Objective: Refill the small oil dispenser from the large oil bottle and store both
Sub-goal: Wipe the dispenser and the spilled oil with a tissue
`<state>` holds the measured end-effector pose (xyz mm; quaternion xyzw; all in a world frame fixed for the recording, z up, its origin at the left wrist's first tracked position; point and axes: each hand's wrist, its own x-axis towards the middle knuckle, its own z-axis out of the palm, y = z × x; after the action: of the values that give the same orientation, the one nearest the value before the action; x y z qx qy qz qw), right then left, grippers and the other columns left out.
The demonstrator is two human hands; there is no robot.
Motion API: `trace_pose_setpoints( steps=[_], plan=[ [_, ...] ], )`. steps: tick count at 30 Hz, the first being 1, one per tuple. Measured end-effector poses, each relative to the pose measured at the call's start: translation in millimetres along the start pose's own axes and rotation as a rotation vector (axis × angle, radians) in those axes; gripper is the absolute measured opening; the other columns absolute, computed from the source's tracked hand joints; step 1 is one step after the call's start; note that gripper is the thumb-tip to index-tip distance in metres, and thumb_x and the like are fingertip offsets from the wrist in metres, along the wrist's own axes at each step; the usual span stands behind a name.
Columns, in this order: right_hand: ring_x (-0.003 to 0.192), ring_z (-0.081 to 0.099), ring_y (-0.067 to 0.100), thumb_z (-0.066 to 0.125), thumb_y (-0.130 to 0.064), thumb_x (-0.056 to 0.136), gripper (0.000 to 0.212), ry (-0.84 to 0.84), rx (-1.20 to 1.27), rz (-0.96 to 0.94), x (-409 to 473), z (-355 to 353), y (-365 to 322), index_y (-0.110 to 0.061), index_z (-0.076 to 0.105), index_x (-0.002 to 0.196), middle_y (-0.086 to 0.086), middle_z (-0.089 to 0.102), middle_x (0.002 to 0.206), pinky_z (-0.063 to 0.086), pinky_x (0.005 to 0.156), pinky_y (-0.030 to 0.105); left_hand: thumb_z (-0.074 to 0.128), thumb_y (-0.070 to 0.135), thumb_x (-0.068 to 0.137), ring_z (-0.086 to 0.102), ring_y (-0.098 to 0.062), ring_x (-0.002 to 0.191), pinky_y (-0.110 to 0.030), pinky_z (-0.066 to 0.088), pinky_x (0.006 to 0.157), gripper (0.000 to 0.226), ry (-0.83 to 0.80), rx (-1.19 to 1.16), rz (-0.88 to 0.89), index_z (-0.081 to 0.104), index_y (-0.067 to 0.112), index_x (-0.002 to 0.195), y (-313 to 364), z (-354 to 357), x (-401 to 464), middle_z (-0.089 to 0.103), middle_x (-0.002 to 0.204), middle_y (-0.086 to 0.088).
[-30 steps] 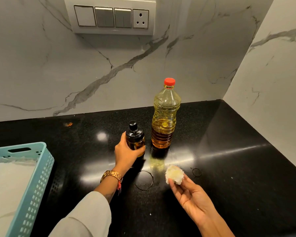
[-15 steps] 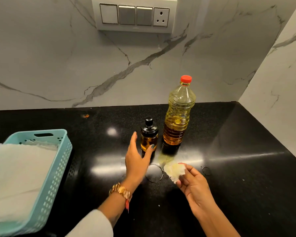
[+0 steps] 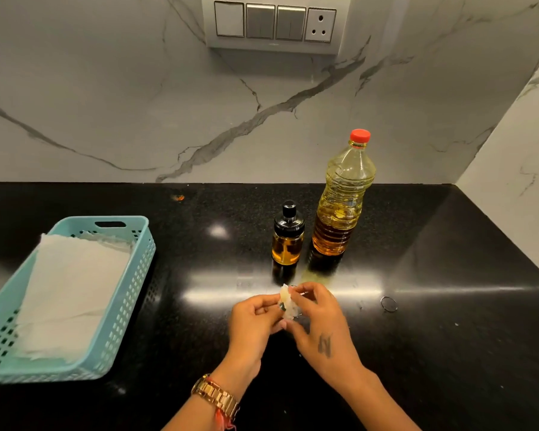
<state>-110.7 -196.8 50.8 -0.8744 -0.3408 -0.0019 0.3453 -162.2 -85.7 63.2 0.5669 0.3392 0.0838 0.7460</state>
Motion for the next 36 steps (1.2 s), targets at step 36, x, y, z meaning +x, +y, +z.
trace_pose_setpoints(
  steps=[36],
  plan=[
    [0.085, 0.058, 0.035, 0.053, -0.003, 0.073, 0.033, -0.395, -0.163, -0.306, 70.6, 69.5, 1.5, -0.004, 0.068, 0.103, 0.013, 0.069, 0.102, 0.046, 0.072, 0.035, 0.063, 0.011, 0.083, 0.039, -0.009, 0.129, -0.023, 0.031, 0.104, 0.051, 0.153, 0.818, 0.589, 0.048, 0.022, 0.131, -25.4, -53.7, 20.8, 0.045, 0.139, 0.008]
  ],
)
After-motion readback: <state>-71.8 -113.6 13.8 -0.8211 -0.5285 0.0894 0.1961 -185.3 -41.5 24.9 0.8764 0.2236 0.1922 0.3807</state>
